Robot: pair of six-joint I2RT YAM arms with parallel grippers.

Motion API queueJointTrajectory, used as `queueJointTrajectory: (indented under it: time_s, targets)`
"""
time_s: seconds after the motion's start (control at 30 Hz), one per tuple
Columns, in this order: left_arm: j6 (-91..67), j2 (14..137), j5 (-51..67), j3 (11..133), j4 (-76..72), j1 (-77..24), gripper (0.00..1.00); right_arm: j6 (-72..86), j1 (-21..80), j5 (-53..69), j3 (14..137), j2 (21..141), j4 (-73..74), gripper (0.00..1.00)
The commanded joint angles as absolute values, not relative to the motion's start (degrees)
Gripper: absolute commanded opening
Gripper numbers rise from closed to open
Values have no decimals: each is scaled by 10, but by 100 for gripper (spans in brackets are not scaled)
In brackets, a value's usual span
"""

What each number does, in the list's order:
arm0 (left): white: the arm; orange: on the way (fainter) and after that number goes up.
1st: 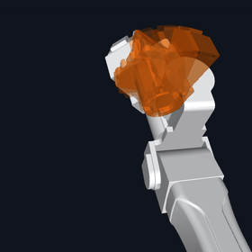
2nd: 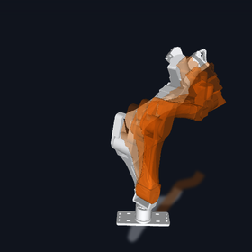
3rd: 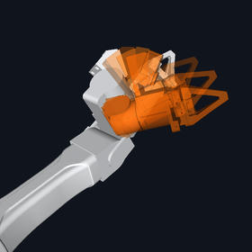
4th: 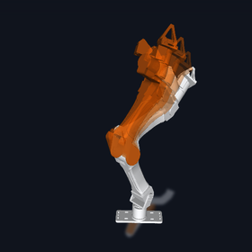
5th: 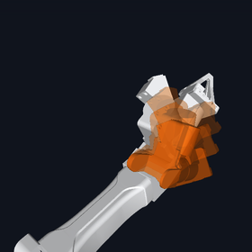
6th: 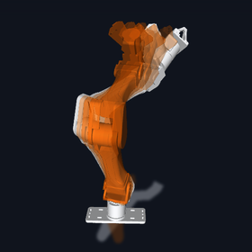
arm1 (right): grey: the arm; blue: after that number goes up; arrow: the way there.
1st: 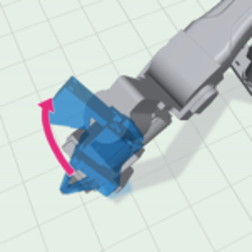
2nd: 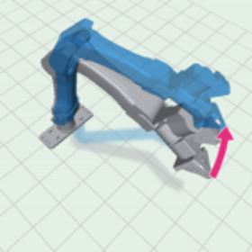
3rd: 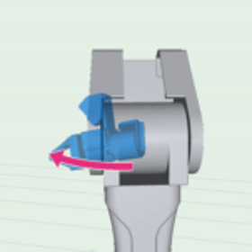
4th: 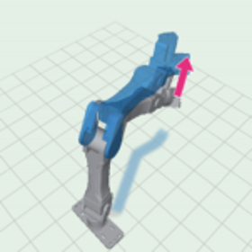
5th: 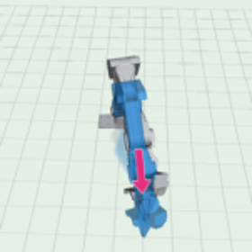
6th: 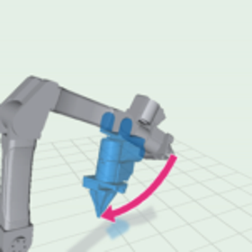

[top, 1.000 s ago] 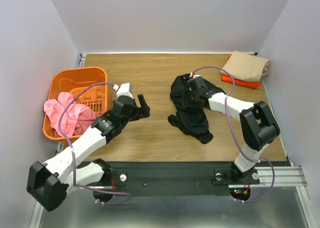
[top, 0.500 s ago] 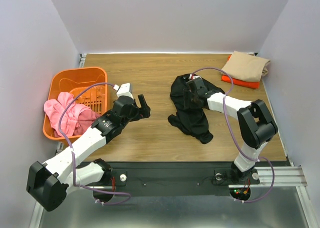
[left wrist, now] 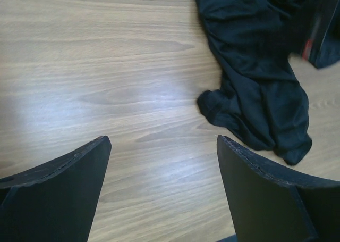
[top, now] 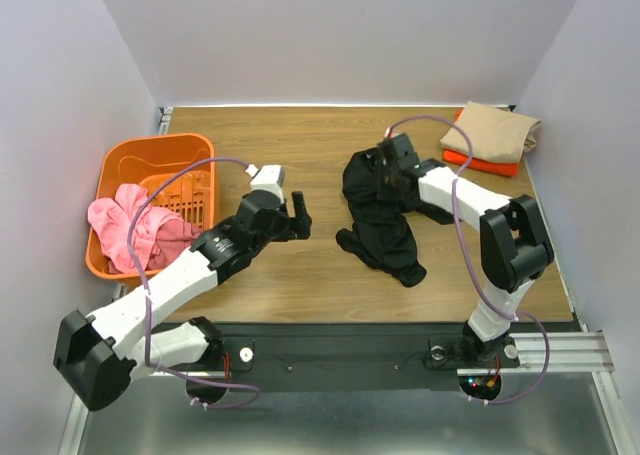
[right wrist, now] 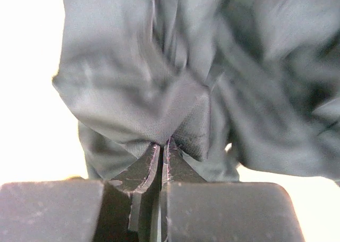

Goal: Fold and stack the t-shirts
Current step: Flatten the tshirt out

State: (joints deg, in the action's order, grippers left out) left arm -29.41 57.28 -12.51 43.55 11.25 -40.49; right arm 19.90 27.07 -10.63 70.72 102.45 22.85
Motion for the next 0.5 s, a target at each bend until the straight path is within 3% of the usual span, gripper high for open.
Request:
queueJointTrajectory:
  time_s: [0.0, 0.17, 0.47]
  targets:
    - [-224, 629, -141, 511, 89, -457, 91, 226, 222, -105, 805, 977, 284, 0]
    - [-168, 742, -118, 609, 50, -549, 91, 231, 158, -80, 850, 959, 316, 0]
    - [-153, 921, -31, 742, 14, -588, 89, 237, 82, -69, 806, 910, 326, 0]
